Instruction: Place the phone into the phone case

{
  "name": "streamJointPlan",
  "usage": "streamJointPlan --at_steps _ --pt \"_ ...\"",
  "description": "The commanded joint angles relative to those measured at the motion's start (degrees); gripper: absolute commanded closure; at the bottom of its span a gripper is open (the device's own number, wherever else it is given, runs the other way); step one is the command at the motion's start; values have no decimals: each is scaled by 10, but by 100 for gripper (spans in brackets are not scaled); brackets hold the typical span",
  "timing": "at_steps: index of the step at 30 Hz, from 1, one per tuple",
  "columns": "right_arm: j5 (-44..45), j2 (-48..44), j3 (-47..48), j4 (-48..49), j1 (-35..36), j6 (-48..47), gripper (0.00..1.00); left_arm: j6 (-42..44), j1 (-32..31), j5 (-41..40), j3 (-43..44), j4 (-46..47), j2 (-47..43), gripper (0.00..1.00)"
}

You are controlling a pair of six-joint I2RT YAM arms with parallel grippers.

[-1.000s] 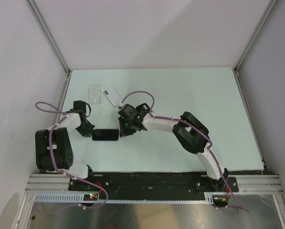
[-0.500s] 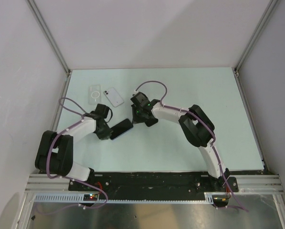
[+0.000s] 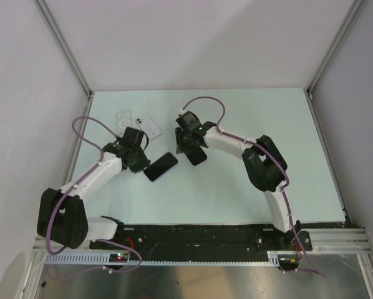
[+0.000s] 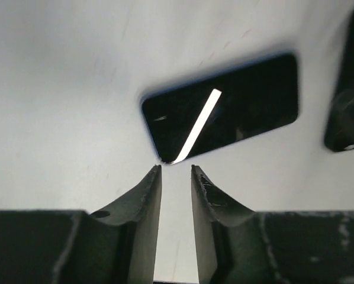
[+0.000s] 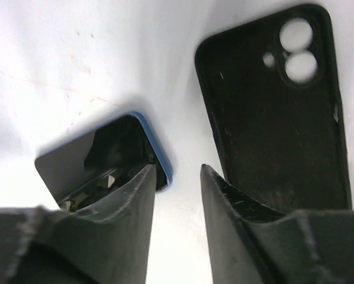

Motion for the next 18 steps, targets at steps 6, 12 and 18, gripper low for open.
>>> streamJointPlan --at_steps 6,12,18 --pt "-77 -162 -196 98 0 78 42 145 65 41 180 2 180 61" --pt "-119 -168 -241 170 24 132 32 177 74 88 212 7 265 60" --pt "-132 -139 -250 224 47 189 31 187 80 102 192 15 290 65"
